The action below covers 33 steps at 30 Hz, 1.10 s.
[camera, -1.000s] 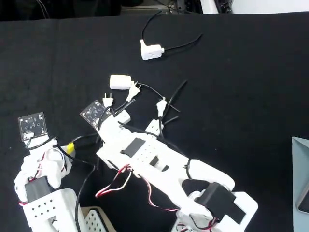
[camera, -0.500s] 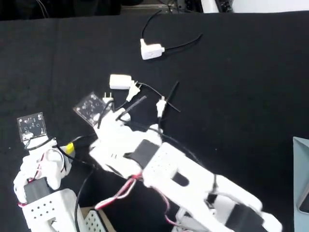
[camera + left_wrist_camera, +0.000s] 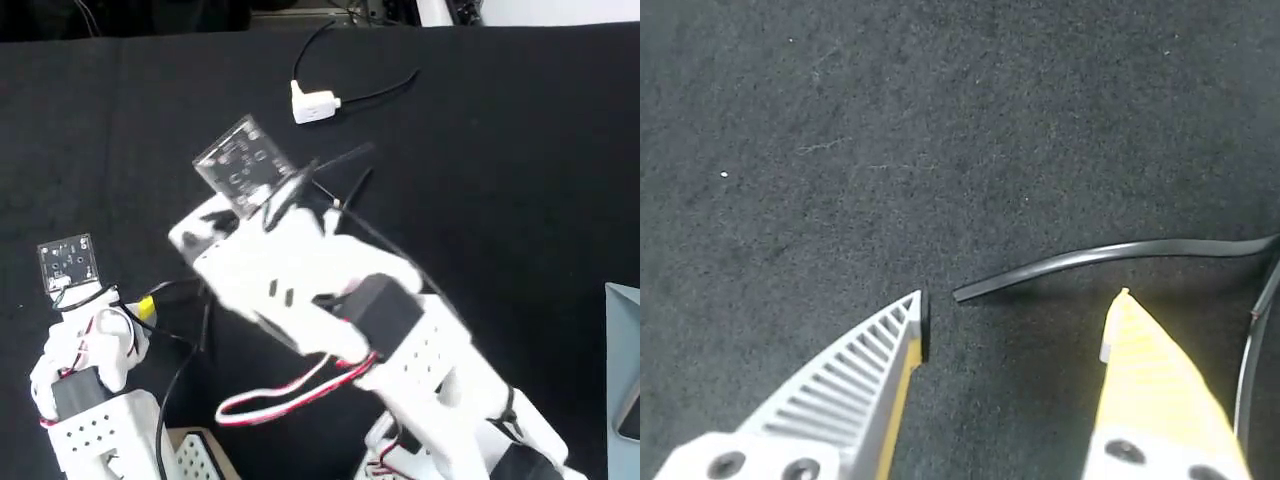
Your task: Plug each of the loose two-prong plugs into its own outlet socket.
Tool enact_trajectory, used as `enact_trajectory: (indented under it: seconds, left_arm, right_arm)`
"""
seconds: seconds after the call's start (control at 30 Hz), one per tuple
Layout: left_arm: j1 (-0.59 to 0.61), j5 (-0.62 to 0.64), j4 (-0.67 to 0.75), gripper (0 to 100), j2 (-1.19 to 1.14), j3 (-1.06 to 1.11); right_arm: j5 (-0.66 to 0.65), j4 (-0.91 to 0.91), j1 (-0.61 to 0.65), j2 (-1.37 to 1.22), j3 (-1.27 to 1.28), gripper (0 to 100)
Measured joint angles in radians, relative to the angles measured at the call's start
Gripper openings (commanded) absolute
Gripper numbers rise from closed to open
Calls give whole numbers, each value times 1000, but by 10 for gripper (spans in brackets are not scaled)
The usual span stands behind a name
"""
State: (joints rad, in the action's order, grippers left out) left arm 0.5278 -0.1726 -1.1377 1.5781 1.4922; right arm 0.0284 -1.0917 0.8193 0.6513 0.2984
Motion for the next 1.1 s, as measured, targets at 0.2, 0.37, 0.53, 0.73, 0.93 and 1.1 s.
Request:
enact_trajectory:
  seconds: [0.2,0.37,0.53,0.73,0.93,1.1]
  left_arm:
    - [0,0,0,288,0,0]
    - [0,0,0,288,0,0]
    - [0,0,0,288,0,0]
    - [0,0,0,288,0,0]
    - [0,0,0,288,0,0]
    - [0,0,0,288,0,0]
  right_arm:
    - [-133,175,-242,-37,66,12]
    - [-212,491,-399,-170,253,15]
    - [-269,827,-493,-356,336,15]
    - [-304,1019,-549,-634,293,16]
    - [-304,957,-601,-895,63,106]
    - [-273,802,-608,-971,-80,224]
